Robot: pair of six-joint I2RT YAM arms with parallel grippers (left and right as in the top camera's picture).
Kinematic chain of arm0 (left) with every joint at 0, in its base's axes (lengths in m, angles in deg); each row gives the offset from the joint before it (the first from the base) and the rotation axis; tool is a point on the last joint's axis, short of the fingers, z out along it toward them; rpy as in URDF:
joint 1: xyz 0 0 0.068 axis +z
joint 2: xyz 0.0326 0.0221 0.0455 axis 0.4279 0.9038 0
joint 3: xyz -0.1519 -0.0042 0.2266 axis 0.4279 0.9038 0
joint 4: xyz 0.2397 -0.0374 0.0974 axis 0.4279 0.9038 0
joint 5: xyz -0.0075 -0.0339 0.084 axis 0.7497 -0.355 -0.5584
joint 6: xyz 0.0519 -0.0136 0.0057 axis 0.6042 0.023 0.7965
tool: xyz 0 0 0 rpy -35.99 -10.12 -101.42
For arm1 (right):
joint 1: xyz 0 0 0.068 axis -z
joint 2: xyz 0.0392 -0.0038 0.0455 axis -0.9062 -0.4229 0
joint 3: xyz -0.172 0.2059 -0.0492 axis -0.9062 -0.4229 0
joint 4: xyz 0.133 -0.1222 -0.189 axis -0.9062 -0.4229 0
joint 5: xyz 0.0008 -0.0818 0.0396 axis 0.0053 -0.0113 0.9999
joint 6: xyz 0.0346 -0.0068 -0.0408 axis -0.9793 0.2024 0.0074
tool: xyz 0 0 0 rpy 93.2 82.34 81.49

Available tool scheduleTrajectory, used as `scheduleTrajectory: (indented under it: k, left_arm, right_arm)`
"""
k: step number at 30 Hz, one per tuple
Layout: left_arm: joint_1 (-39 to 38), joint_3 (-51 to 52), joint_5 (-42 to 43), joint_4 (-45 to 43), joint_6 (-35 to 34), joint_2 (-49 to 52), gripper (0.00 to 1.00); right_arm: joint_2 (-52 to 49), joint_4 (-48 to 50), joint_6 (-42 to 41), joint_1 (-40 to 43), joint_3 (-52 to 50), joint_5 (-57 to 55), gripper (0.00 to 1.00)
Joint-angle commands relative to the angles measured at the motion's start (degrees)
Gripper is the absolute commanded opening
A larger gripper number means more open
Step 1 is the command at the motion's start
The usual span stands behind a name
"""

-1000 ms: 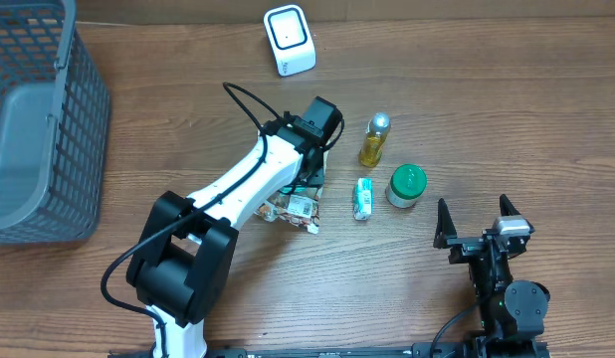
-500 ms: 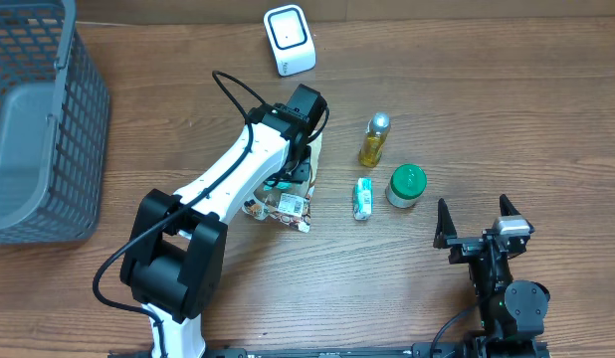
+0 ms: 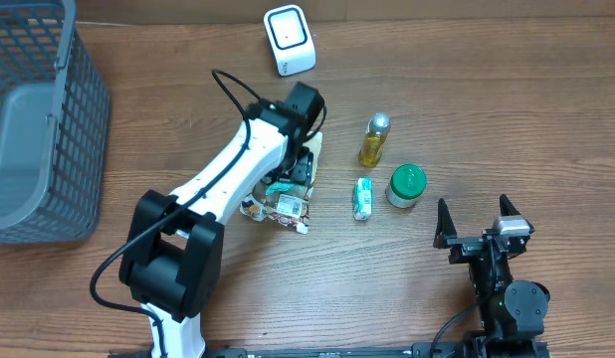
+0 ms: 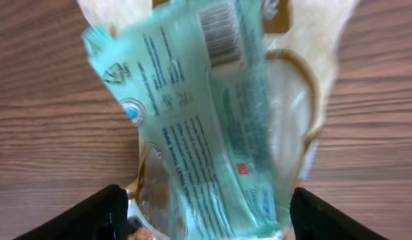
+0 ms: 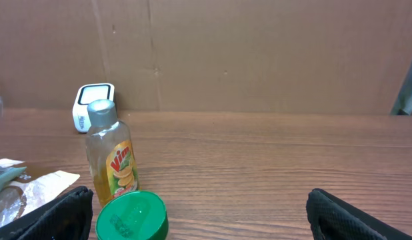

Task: Scan the item barcode
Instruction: 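Lower the wipes bag left of the tissue pack and open the left gripper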

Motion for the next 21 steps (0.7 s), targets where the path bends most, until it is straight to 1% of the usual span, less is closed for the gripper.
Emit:
scheduleTrajectory:
  k: [1,2,4,5,6,7,8,9,12,14,21]
  left_arm:
    - [2.60,-9.38,6.99,2.69,0.46,-1.25,0.79]
    - [2.91,-10.64,8.48,3.19,0.46,-1.25,0.78]
    - [3.39,-12.28,11.30,3.65,0.46,-1.25,0.67]
    - [3.48,-12.28,11.56,3.63,0.44,-1.25,0.57]
    - [3.48,-12.17,11.54,3.74,0.46,-1.20,0.39]
    - [3.45,-11.69,11.43,3.72,0.46,-0.96,0.29]
    - [3.41,-11.08,11.32,3.69,0.46,-0.87,0.24]
    - [3.30,-10.14,11.32,3.63,0.37,-0.76,0.24]
    - [2.97,-6.40,11.34,2.19,0.24,-0.66,0.33]
    - [2.93,-3.61,11.30,0.72,0.24,-0.66,0.35]
    - [3.32,-0.48,11.28,-0.81,0.28,-0.66,0.37]
  right_arm:
    - [0.33,0.44,0.17,-0.31,-0.61,0.13,1.00]
    - [0.33,0.44,0.17,-0.31,-0.61,0.13,1.00]
    - [0.33,0.44,0.17,-0.31,-0.61,0.13,1.00]
    - [0.33,0.42,0.17,-0.31,-0.61,0.13,1.00]
    - [0.33,0.42,0.17,-0.31,-0.61,0.13,1.00]
    - [0.33,0.42,0.17,-0.31,-0.61,0.13,1.00]
    - [0.33,0.42,0.17,-0.31,-0.61,0.13,1.00]
    - [0.33,0.42,0.17,-0.31,-0.61,0.13,1.00]
    - [0.33,0.44,0.17,-0.31,-0.61,0.13,1.00]
    - [0.33,0.44,0.17,-0.31,-0.61,0.13,1.00]
    - [0.33,0.42,0.17,-0.31,-0.61,0.13,1.00]
